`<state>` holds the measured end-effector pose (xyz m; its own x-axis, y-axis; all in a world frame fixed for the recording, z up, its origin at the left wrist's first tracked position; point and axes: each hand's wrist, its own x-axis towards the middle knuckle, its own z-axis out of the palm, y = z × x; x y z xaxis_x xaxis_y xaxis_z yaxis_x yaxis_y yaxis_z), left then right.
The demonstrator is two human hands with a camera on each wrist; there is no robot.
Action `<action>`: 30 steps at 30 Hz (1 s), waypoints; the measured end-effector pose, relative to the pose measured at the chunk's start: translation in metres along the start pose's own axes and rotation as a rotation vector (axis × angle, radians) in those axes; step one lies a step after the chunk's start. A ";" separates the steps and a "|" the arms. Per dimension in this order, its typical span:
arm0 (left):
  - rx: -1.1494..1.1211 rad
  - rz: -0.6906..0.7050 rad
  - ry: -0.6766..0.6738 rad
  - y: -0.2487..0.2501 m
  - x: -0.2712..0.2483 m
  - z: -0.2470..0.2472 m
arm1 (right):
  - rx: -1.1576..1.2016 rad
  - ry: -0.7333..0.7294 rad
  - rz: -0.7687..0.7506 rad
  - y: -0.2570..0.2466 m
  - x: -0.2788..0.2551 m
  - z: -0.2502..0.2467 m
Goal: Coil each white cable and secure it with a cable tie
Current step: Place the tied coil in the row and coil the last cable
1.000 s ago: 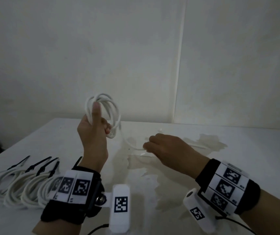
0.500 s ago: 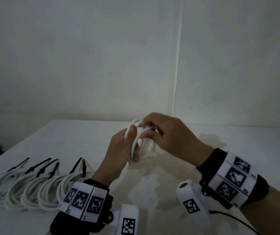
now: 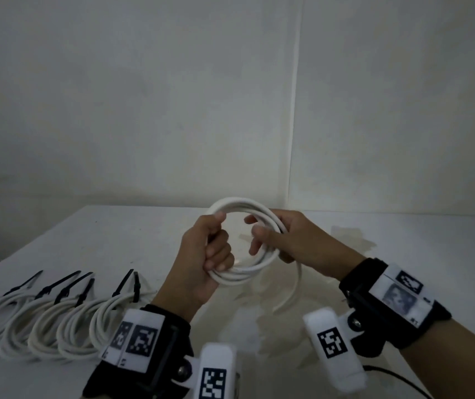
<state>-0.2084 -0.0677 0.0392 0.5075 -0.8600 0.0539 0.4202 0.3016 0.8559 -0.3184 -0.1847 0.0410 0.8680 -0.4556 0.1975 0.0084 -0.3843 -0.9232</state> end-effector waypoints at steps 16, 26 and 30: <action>0.189 -0.108 0.044 -0.011 0.003 -0.006 | -0.161 0.259 -0.091 0.005 -0.002 0.006; 0.624 -0.071 -0.076 0.006 0.005 -0.007 | -0.409 0.084 -0.050 0.003 -0.002 -0.002; 0.836 -0.068 -0.143 0.002 0.004 0.003 | -0.461 -0.053 -0.052 -0.001 -0.004 -0.003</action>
<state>-0.2078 -0.0723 0.0425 0.3780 -0.9258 0.0050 -0.2761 -0.1076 0.9551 -0.3228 -0.1847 0.0425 0.8965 -0.3895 0.2111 -0.1591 -0.7278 -0.6671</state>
